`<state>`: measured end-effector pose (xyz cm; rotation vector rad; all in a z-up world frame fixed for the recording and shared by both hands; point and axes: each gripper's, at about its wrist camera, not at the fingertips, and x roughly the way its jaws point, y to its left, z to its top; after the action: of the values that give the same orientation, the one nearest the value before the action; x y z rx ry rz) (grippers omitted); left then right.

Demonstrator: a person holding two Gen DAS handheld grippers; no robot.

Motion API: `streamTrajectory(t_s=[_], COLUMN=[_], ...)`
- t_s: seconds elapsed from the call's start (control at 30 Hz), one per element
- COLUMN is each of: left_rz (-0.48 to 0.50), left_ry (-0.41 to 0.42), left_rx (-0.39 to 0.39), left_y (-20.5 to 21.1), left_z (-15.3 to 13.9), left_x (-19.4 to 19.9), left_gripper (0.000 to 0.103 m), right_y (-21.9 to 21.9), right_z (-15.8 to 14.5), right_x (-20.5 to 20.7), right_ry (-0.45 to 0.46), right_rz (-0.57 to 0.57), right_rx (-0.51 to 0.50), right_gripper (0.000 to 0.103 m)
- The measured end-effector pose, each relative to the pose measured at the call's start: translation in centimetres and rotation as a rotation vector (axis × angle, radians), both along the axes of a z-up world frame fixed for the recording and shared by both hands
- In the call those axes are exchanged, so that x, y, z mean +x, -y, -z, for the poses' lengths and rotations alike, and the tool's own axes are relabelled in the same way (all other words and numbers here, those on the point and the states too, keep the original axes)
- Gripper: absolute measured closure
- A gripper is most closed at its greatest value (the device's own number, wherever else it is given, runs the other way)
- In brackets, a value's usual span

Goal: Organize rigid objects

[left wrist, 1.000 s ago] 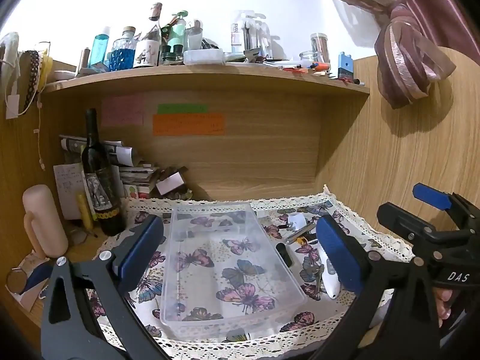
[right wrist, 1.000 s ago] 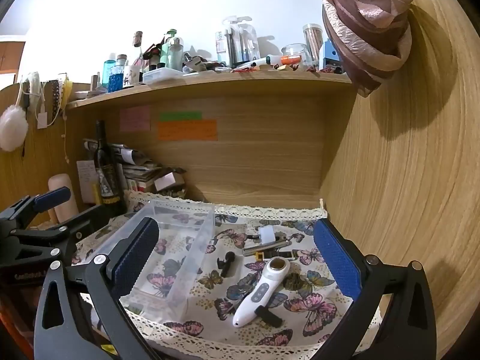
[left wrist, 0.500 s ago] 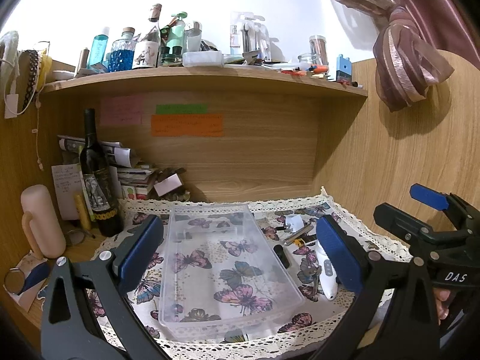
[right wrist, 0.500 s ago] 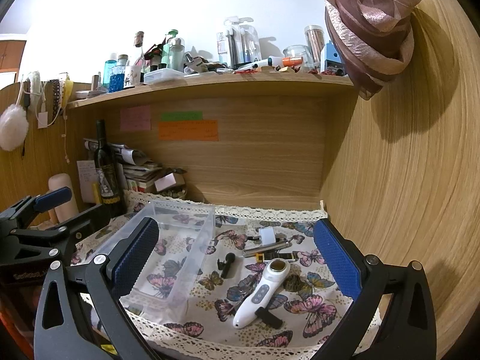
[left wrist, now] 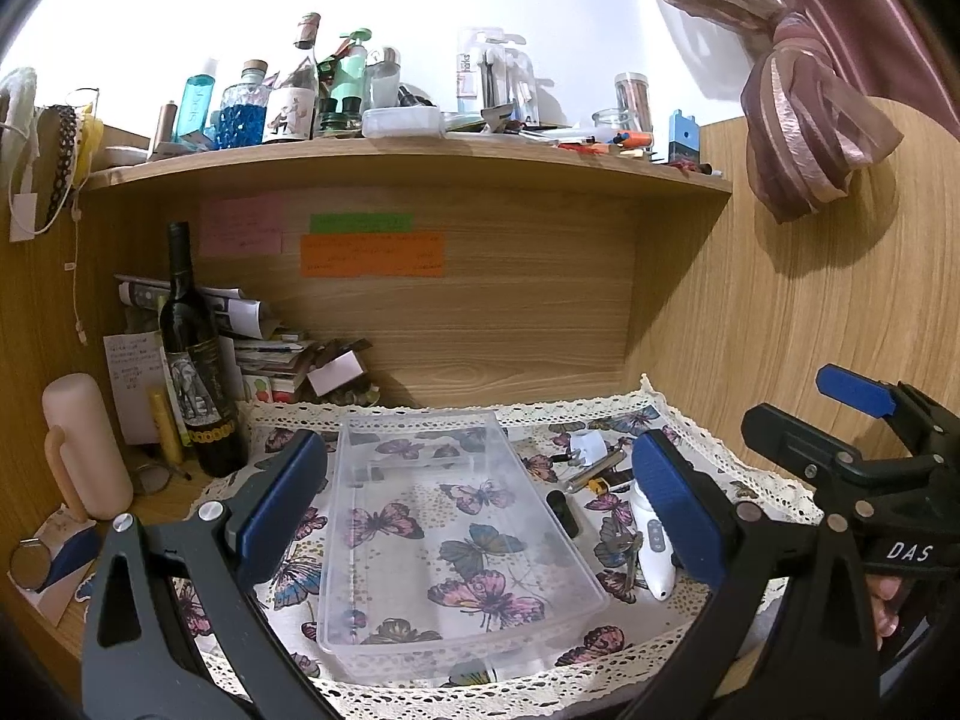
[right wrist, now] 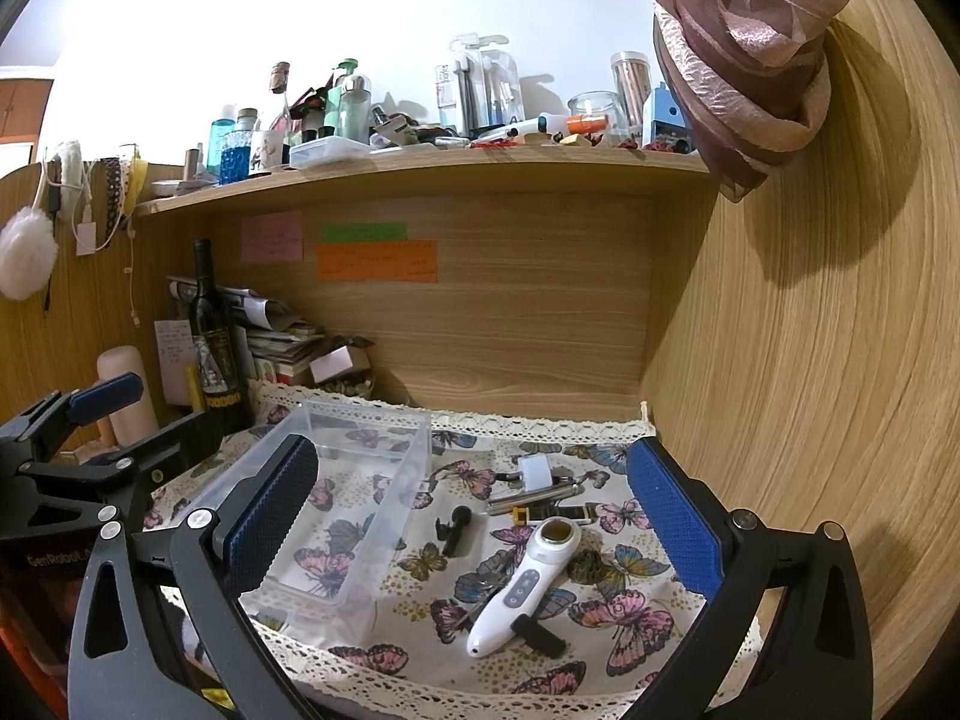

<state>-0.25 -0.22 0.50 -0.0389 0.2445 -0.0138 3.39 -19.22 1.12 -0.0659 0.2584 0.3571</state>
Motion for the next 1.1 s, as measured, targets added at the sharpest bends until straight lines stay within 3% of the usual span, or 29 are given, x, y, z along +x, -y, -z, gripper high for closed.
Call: streamTrajectory(t_s=[1.1], left_rz=[0.004], left_ry=[0.002], left_rx=[-0.001], left_y=[-0.09], left_z=[0.1], left_x=[-0.08], left_gripper=[0.0], right_y=[-0.08], right_z=[-0.12], right_x=[-0.08], right_ry=[0.001], right_rz=[-0.002], right_rx=[-0.003], right_gripper=[0.0])
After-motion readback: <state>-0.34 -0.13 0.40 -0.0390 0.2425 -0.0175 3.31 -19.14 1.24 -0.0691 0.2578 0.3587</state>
